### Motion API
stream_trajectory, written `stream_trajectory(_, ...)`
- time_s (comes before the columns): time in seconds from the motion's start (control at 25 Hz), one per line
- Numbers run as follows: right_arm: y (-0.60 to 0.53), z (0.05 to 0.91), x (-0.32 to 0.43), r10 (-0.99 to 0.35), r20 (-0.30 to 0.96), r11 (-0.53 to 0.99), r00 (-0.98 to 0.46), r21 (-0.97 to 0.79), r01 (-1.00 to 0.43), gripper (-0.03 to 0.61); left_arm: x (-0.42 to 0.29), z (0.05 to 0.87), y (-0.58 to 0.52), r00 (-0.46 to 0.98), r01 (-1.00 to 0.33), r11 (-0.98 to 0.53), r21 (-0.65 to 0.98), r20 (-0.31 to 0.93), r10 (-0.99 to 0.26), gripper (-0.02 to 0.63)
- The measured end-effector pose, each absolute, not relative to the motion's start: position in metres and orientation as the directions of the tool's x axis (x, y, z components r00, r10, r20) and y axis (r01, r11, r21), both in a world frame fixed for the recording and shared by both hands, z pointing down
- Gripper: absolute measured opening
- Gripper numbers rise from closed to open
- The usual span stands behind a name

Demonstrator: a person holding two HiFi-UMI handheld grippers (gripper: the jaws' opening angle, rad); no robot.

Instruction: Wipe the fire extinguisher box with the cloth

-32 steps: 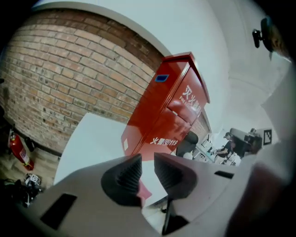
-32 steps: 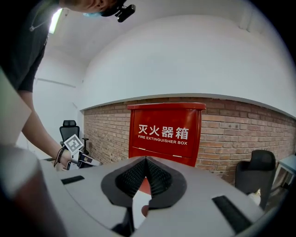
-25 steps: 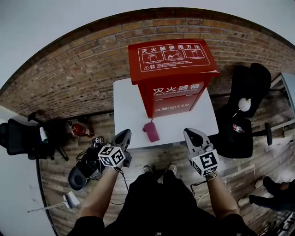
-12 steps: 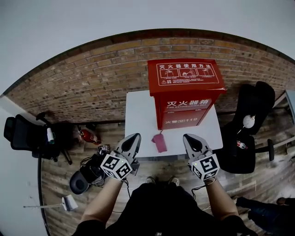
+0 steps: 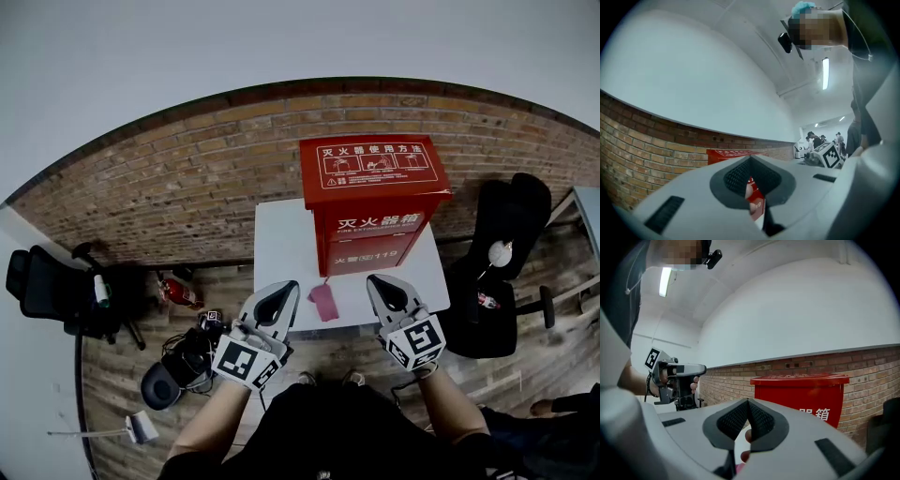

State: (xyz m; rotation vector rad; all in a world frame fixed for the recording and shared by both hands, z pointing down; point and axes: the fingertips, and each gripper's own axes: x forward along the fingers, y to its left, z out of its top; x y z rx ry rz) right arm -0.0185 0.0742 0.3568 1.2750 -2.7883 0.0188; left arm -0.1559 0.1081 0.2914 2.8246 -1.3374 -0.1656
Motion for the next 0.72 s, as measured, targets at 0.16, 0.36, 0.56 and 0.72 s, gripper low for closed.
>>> stream_trajectory(0.16, 0.079, 0.341, -0.022, -0.757, 0.045, 0.653, -0.652, 0.034, -0.756, 0.020, -0.148, 0.276, 0.113, 0.642, -0.760, -0.649, 0.032, -0.115, -0.758, 0.031)
stream_trajectory(0.36, 0.089, 0.325, -0.025, -0.773, 0.017, 0.634, -0.635, 0.052, -0.771, 0.020, -0.143, 0.268, 0.117, 0.653, -0.750, -0.661, 0.023, -0.134, -0.745, 0.031)
stream_trajectory(0.56, 0.094, 0.320, -0.025, -0.776, 0.010, 0.630, -0.631, 0.059, -0.774, 0.020, -0.141, 0.272, 0.115, 0.654, -0.752, -0.659, 0.004, -0.123, -0.746, 0.031)
stream_trajectory(0.72, 0.095, 0.323, -0.023, -0.781, 0.019, 0.624, -0.625, 0.060, -0.779, 0.020, -0.142, 0.274, 0.112, 0.655, -0.753, -0.658, -0.017, -0.115, -0.747, 0.031)
